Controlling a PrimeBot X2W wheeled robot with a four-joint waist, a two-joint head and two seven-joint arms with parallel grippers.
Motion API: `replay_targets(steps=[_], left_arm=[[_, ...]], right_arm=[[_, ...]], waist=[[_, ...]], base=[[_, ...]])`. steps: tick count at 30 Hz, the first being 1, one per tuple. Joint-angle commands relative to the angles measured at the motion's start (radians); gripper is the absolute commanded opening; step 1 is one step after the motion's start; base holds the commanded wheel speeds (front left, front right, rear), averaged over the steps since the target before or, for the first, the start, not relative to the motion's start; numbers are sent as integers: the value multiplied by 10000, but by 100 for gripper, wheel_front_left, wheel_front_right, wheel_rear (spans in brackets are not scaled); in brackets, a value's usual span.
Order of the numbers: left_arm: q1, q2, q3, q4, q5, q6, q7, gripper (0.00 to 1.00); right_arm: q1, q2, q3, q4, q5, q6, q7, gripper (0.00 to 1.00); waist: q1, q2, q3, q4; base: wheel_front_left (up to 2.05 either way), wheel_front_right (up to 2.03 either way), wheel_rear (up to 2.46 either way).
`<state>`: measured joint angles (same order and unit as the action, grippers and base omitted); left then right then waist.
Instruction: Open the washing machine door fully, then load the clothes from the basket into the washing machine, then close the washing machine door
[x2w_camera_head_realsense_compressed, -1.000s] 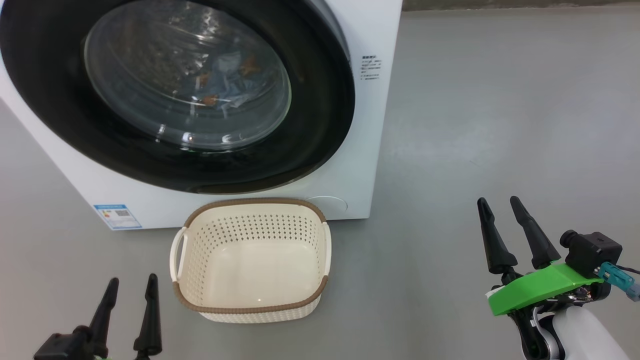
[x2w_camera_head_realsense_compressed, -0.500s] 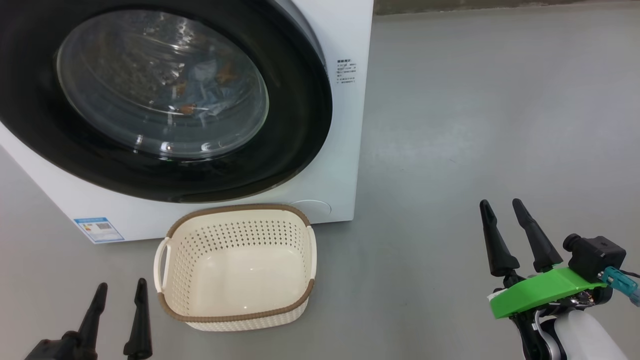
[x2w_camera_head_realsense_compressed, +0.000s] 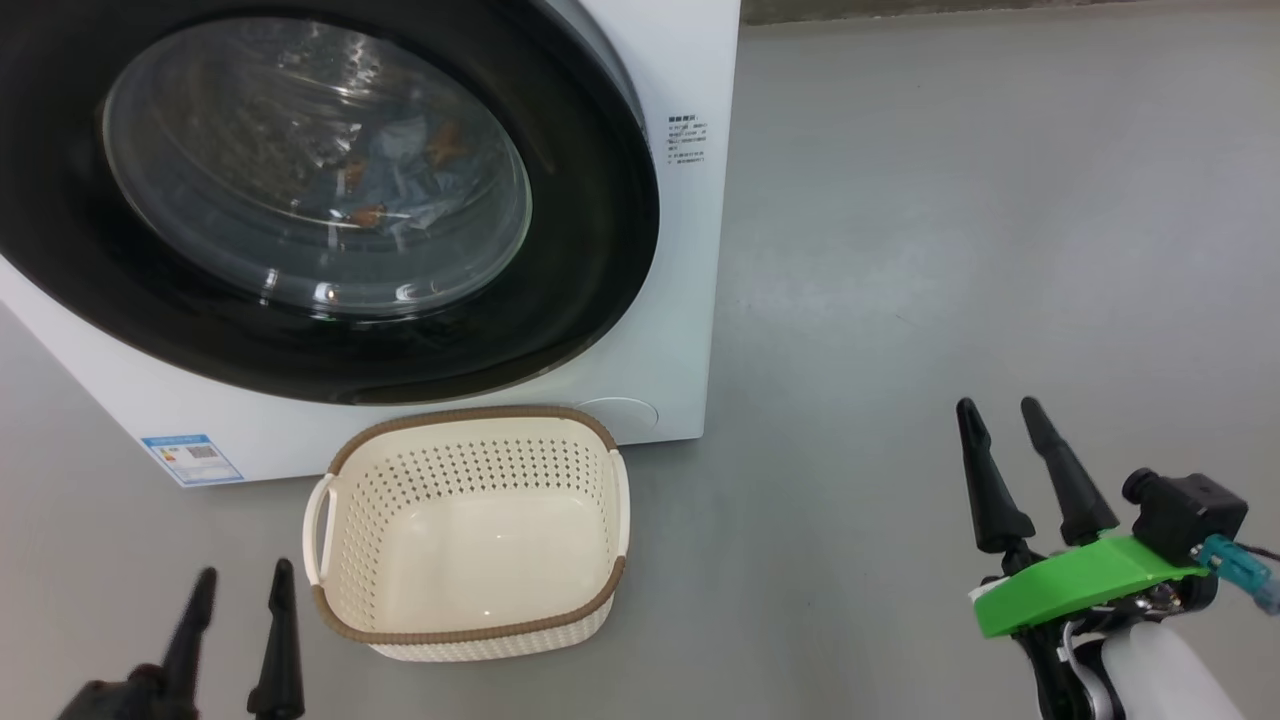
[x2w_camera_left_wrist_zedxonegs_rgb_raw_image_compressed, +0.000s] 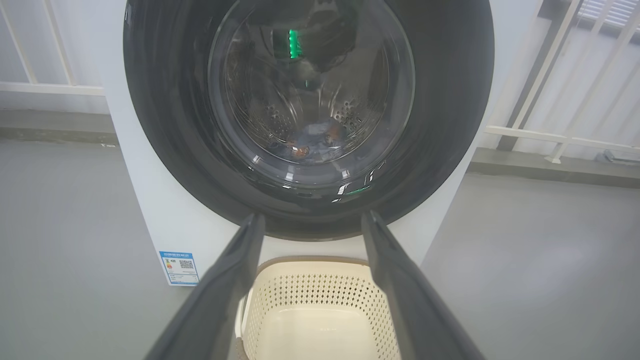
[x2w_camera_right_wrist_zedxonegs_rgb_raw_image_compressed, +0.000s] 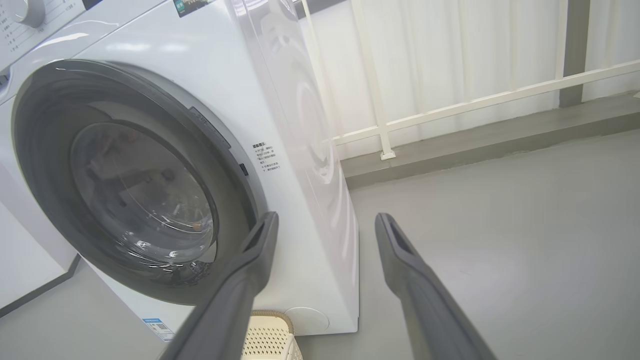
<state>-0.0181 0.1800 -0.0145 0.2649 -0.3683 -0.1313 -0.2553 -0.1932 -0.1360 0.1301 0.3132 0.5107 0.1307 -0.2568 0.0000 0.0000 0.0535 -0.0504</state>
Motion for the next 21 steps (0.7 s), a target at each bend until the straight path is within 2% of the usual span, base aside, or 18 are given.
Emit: replay_targets(steps=[1,5,12,21], left_arm=[[16,-69,-21,115,-11,0,8,0],[67,-413,-152,598,-21,0,20,0],[23,-462,-64,541,-712,2,233,0],[-51,-519,24,497,-1502,10,463,0]], right_arm=[[21,62,4,134,-1,0,2,0],[399,238,18,626,6,0,10,0],[436,264,-107,540,632,0,207,0],[452,293,-250,470,1344,0,431,0]], waist=[[0,0,1,0],[0,0,0,-1],[16,0,-48,28],[0,0,-64,60]], base=[[0,0,0],[0,0,0],[0,0,0],[0,0,0]])
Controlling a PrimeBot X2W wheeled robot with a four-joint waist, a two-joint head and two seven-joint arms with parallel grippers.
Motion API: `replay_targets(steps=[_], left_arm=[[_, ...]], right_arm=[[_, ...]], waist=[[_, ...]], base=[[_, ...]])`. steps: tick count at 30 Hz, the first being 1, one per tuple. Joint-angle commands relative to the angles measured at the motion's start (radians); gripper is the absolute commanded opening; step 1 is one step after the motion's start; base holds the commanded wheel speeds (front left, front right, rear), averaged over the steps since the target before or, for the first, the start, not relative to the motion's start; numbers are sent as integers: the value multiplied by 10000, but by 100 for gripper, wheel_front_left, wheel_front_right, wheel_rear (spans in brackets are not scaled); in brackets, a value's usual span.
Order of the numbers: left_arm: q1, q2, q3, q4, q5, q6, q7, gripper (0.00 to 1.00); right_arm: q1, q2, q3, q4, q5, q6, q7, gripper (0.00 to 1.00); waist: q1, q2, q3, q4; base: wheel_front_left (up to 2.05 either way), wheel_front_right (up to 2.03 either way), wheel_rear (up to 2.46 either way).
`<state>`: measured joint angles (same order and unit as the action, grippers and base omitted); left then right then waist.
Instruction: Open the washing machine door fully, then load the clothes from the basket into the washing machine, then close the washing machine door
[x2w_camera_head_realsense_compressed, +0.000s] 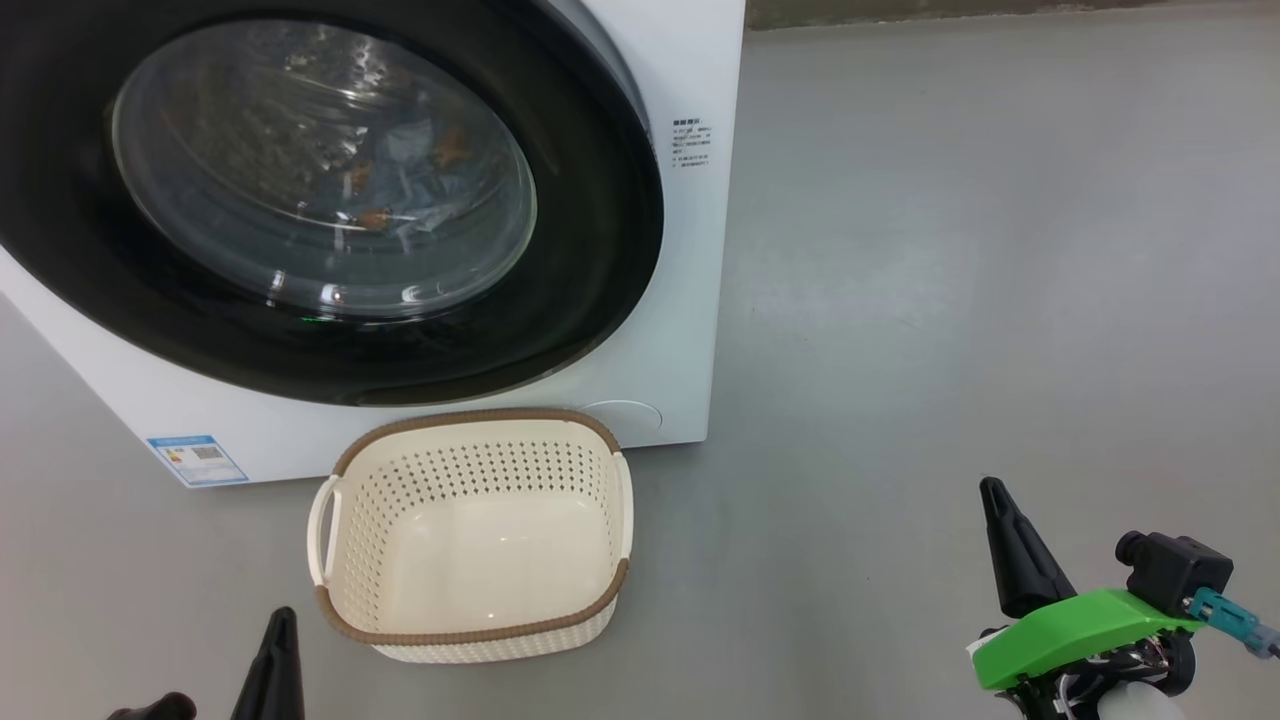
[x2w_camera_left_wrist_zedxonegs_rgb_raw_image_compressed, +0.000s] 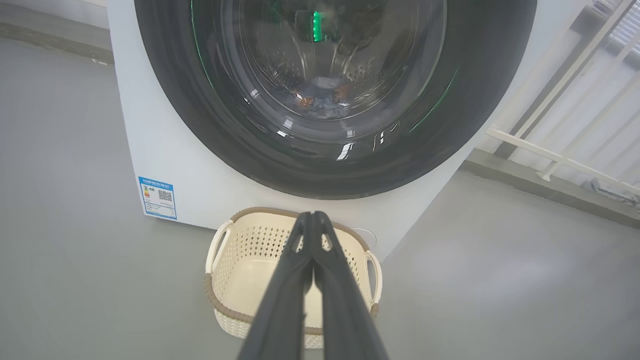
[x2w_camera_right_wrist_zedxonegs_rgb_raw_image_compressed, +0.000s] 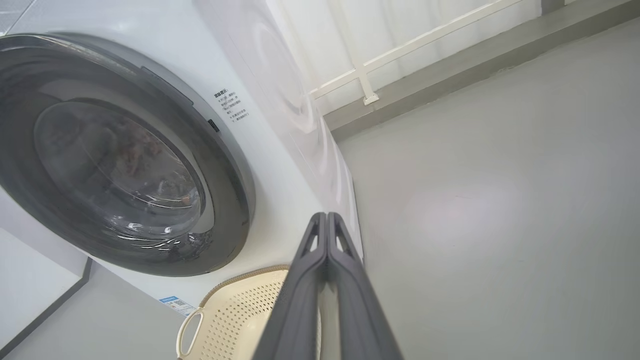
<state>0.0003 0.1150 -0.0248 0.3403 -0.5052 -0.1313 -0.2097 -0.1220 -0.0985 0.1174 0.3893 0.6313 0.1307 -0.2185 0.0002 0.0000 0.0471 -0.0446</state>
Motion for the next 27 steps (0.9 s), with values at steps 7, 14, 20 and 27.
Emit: replay_targets(steps=[7,14,20,27], left_arm=[[-295,82,207,-295,-827,11,211,0],[-355,32,288,-333,-1520,11,416,0],[-405,-10,358,-367,-2115,11,593,0],[-464,-59,439,-406,-2805,11,798,0]], right_arm=[[-241,-56,-251,-359,761,0,246,0],[-219,-29,-380,-429,1384,0,445,0],[-200,-5,-490,-489,1917,0,617,0],[-178,23,-620,-559,2536,0,816,0]], waist=[[-1,0,-30,30],[-1,0,-60,58],[-1,0,-85,83],[-1,0,-115,111]], base=[[0,0,0],[0,0,0],[0,0,0],[0,0,0]])
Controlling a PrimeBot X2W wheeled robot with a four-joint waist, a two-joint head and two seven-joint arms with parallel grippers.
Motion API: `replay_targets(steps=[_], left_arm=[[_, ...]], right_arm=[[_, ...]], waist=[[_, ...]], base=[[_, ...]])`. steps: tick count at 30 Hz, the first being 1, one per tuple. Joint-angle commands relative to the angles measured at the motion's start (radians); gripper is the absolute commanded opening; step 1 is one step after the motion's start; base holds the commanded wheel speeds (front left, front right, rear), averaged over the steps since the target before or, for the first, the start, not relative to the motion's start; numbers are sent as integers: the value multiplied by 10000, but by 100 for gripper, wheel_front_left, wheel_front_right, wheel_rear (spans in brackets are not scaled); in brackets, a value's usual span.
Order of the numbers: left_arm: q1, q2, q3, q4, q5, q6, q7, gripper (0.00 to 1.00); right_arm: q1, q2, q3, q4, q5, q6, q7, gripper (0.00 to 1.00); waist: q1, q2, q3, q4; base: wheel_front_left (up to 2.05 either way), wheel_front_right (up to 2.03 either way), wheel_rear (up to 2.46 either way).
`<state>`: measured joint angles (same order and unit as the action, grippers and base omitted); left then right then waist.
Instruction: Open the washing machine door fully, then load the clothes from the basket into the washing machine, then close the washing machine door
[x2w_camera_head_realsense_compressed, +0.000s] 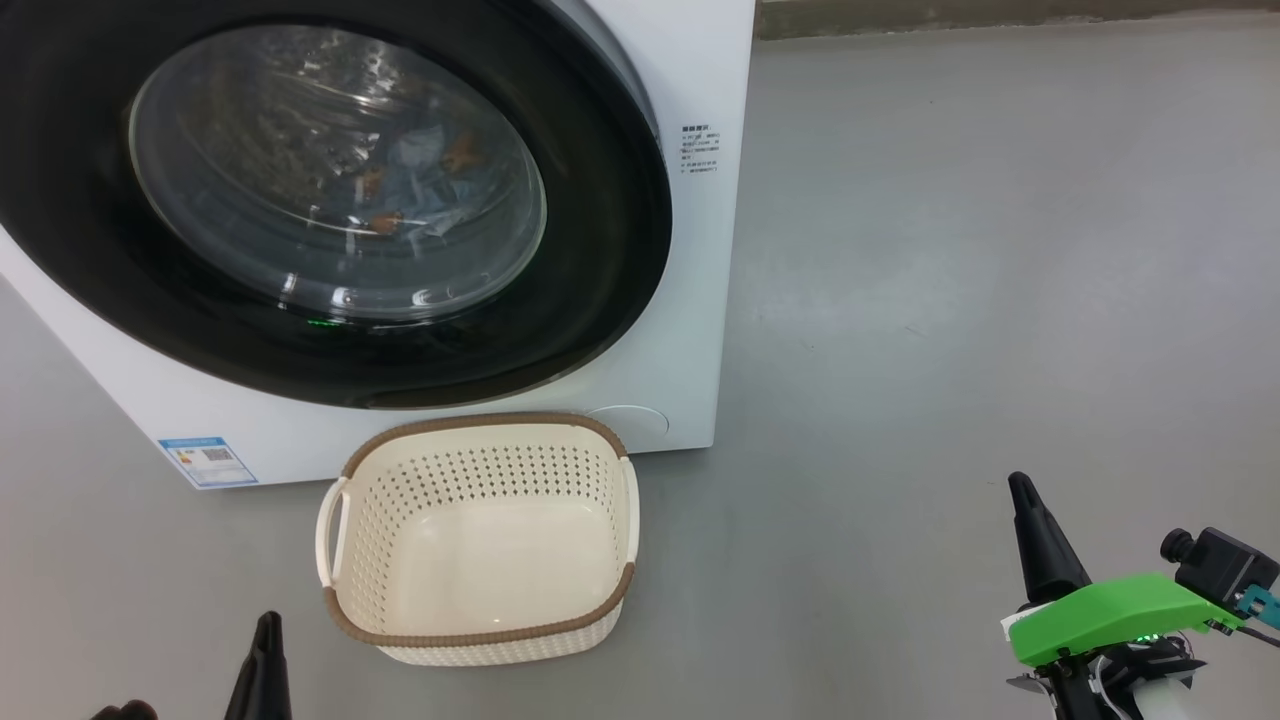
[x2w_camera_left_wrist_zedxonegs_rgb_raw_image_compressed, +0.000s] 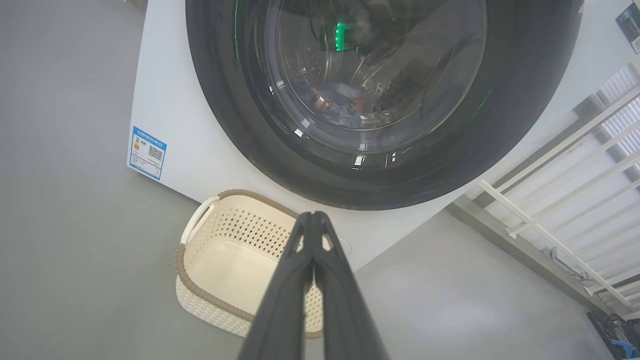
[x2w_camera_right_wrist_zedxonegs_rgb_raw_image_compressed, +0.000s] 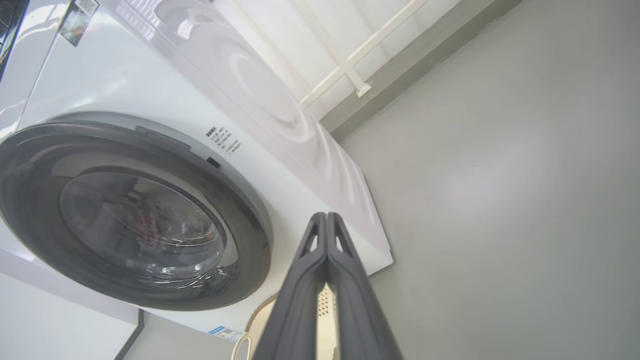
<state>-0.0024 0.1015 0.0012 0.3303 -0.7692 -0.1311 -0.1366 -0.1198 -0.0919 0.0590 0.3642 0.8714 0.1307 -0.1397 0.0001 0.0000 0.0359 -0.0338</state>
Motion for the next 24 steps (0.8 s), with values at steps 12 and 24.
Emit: replay_targets(steps=[12,24], left_arm=[[-529,-3,306,-367,-1253,8,391,0],[-630,-88,446,-434,-2441,7,744,0]], right_arm=[[-165,4,-241,-419,1110,0,345,0],[-128,56,-468,-539,2172,0,692,0]], waist=[[-1,0,-49,47],[-1,0,-100,95]], base=[[0,0,0],[0,0,0]])
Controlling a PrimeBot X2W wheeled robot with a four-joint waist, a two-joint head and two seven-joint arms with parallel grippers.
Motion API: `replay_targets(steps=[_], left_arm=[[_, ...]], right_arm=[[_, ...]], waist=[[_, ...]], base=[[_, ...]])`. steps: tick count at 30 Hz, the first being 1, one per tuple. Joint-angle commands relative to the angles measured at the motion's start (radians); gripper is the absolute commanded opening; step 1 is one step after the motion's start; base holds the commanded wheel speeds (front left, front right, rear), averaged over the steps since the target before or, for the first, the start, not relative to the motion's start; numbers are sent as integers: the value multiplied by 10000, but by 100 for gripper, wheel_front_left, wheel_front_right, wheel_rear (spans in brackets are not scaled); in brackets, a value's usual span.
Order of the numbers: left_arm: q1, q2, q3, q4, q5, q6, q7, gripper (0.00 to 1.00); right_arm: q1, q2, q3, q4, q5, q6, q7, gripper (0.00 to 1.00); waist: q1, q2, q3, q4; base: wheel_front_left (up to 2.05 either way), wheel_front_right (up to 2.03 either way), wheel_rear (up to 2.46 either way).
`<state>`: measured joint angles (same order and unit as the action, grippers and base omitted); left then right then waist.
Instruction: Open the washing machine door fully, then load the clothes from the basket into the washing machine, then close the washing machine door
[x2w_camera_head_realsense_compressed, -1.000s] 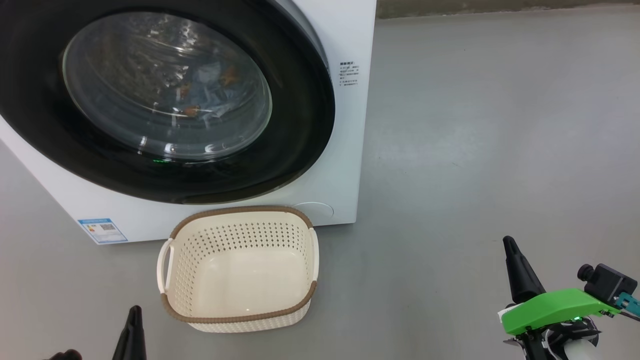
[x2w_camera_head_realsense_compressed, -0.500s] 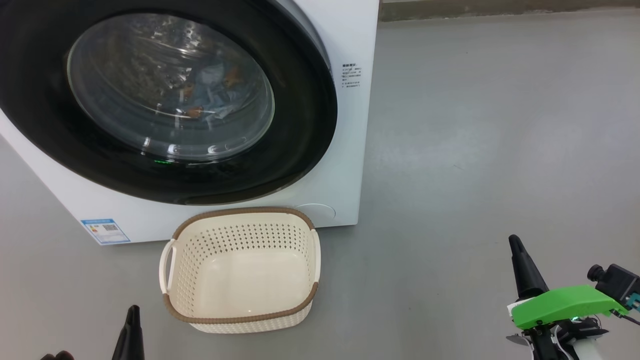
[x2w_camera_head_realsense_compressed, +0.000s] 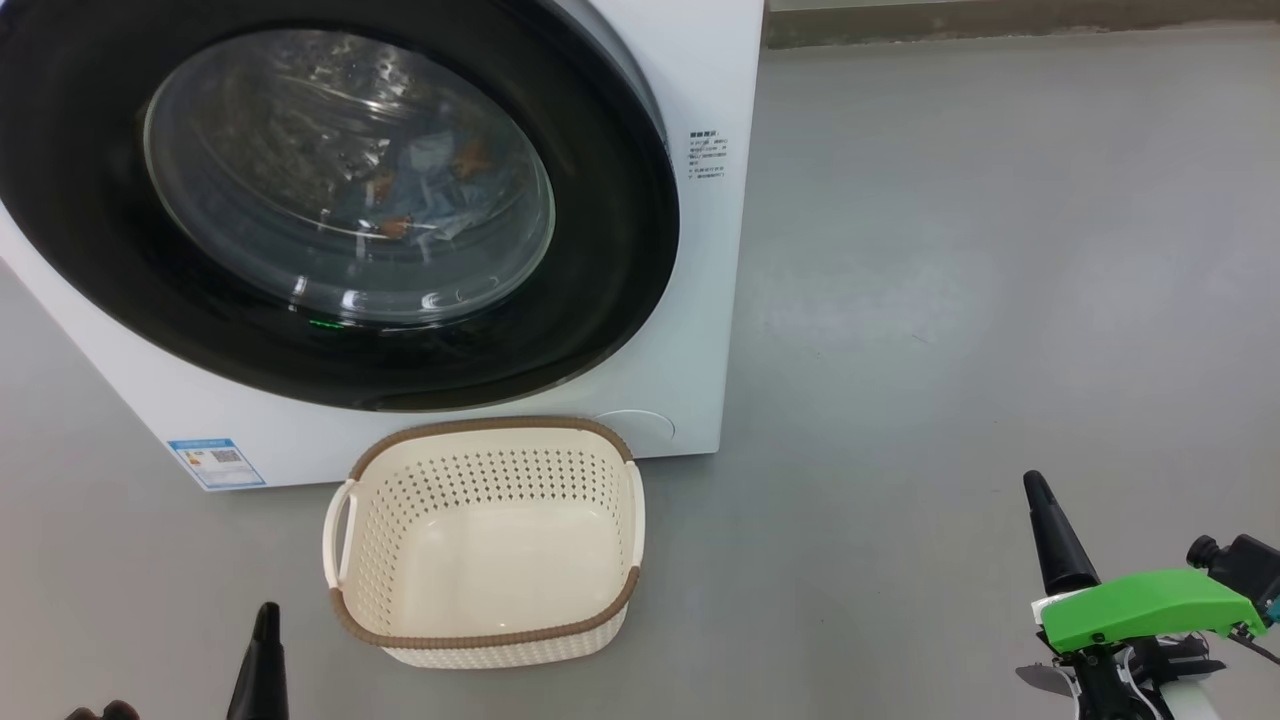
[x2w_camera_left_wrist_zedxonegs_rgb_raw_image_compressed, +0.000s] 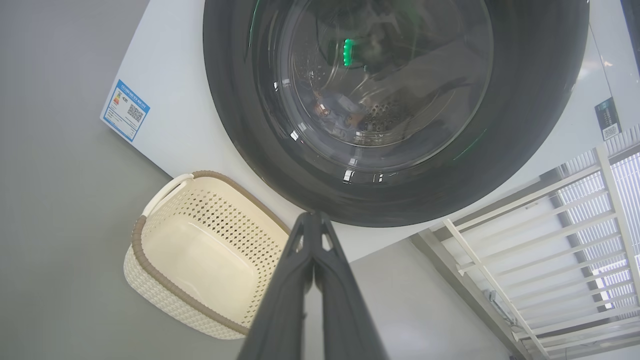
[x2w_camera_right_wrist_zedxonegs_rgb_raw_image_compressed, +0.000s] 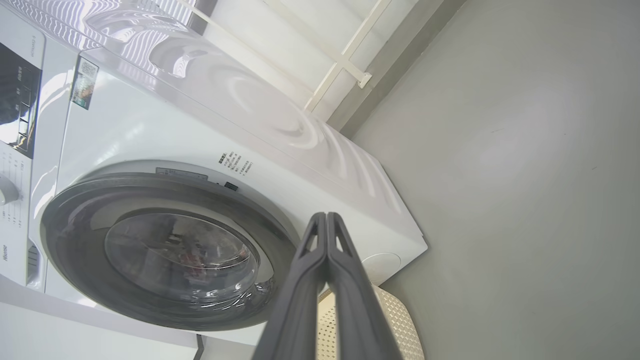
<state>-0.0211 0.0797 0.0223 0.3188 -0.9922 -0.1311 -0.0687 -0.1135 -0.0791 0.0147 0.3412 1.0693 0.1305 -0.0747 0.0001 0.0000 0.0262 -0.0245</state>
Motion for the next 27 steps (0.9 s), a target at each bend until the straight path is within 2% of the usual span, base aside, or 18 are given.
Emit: replay_targets(steps=[1,27], left_arm=[[-451,124,246,-325,-310,7,95,0],[-670,-61,549,-471,-2884,6,861,0]], right_arm=[[-188,-68,-44,-319,282,2,71,0],[-107,50,-543,-580,2576,2,828,0]], waist=[[-1,0,-7,7],[-1,0,-118,112]], base=[[0,0,0],[0,0,0]])
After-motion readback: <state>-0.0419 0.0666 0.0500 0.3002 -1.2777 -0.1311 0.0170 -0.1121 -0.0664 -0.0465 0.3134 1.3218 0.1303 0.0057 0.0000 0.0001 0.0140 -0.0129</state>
